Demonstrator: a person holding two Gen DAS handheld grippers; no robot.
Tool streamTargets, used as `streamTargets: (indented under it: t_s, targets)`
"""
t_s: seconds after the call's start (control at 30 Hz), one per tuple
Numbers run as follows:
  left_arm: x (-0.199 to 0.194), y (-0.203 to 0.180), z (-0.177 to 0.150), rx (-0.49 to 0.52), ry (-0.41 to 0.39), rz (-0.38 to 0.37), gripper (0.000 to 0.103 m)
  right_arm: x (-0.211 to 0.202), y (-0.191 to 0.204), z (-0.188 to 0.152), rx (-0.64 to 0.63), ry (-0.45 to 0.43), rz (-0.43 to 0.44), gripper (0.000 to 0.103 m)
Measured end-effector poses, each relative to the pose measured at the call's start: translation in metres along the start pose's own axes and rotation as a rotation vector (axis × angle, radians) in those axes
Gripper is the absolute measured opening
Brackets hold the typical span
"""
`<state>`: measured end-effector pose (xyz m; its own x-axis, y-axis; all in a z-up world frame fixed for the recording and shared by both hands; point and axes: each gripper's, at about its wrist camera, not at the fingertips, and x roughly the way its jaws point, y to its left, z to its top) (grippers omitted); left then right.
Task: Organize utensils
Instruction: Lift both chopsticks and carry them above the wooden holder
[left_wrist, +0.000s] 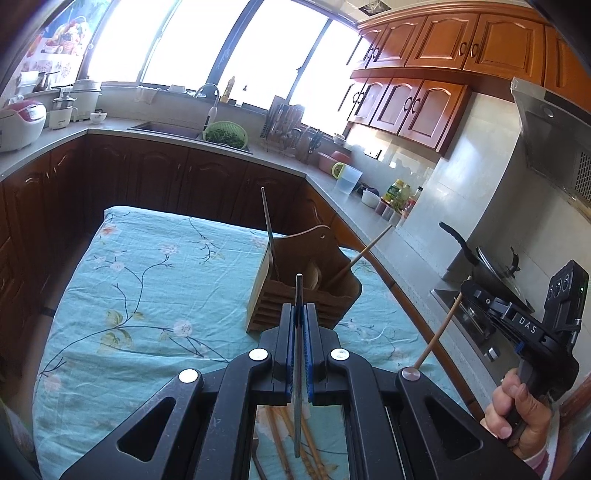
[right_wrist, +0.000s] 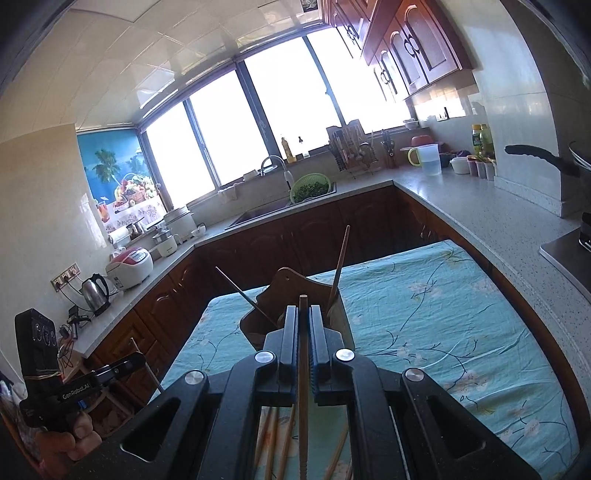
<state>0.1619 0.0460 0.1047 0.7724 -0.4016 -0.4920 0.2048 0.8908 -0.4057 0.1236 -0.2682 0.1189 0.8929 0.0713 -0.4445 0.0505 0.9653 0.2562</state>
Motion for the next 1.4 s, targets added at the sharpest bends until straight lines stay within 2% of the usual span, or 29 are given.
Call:
streamTargets:
  t_s: [0.2, 0.4, 0.57, 0.67, 0.8, 1.03, 1.2, 1.4]
  targets:
    - [0.009, -0.001, 0.026, 0.018, -0.055, -0.005, 0.002, 0.011, 0.001, 0.022, 0.005, -0.054, 0.007, 0.005]
    - [0.022, -0.007, 0.066, 0.058, -0.168, 0.006, 0.002, 0.026, 0.002, 0.064, 0.024, -0.158, 0.005, 0.005]
    - [0.048, -0.012, 0.094, 0.081, -0.262, 0.041, 0.002, 0.042, 0.001, 0.097, 0.034, -0.247, -0.016, 0.005]
    - [0.073, -0.009, 0.099, 0.074, -0.296, 0.068, 0.002, 0.056, -0.002, 0.108, 0.039, -0.278, -0.038, 0.005]
    - [0.117, 0.000, 0.084, 0.046, -0.297, 0.104, 0.002, 0.078, -0.011, 0.104, 0.052, -0.278, -0.054, 0.005]
    - [0.172, 0.002, 0.046, 0.005, -0.256, 0.134, 0.002, 0.110, -0.026, 0.063, 0.052, -0.264, -0.106, 0.005]
    - [0.191, 0.007, 0.041, -0.004, -0.217, 0.146, 0.002, 0.125, -0.036, 0.041, 0.070, -0.226, -0.123, 0.005]
    - [0.204, 0.007, 0.047, 0.004, -0.168, 0.154, 0.003, 0.137, -0.036, 0.032, 0.071, -0.164, -0.124, 0.005]
